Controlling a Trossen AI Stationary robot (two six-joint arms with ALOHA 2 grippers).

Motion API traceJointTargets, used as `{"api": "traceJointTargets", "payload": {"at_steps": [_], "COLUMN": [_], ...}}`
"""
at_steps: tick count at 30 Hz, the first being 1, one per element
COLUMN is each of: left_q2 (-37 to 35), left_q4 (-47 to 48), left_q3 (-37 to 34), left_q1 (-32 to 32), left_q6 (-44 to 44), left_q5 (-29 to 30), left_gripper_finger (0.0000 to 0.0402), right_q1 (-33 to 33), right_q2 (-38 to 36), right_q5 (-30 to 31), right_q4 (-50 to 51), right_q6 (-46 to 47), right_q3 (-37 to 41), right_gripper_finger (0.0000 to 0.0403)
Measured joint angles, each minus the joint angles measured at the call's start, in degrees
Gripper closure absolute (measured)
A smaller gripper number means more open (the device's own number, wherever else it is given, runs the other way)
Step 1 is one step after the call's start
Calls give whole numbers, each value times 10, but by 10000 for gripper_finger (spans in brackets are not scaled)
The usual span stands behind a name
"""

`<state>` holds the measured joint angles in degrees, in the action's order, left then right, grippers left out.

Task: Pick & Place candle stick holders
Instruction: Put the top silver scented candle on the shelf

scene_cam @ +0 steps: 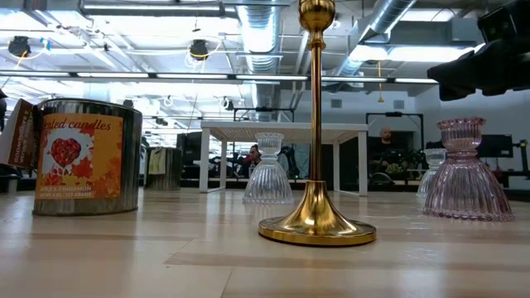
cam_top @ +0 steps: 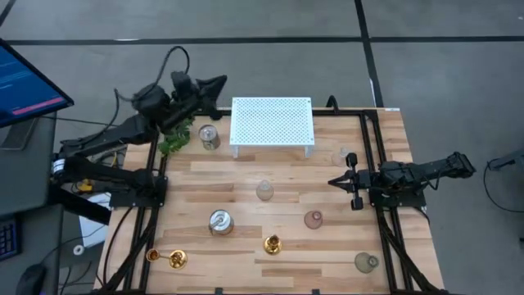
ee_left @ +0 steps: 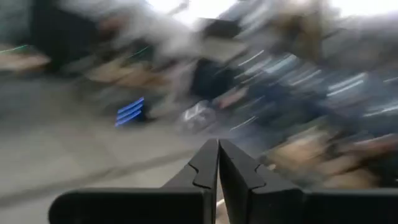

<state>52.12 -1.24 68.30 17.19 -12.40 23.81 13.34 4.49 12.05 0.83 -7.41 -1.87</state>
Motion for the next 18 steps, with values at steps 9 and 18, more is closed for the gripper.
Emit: {"api": "traceJointTargets", "payload": {"at_steps": [9,18], "left_q2": [100,131], "left_q4": [374,530], "left_q3": [145,139], "left_q1": [33,146], "left_q6": [-74,-73], "left_q5": [167,84], "left_gripper_finger": [377,339], "right_q1": [0,0], "right_q2": [0,0], "right_q5": [0,-1], "right_q4": [-1,0], "right_q6": [100,124], "right_q3": [0,0], "right_gripper_finger": [398,398]}}
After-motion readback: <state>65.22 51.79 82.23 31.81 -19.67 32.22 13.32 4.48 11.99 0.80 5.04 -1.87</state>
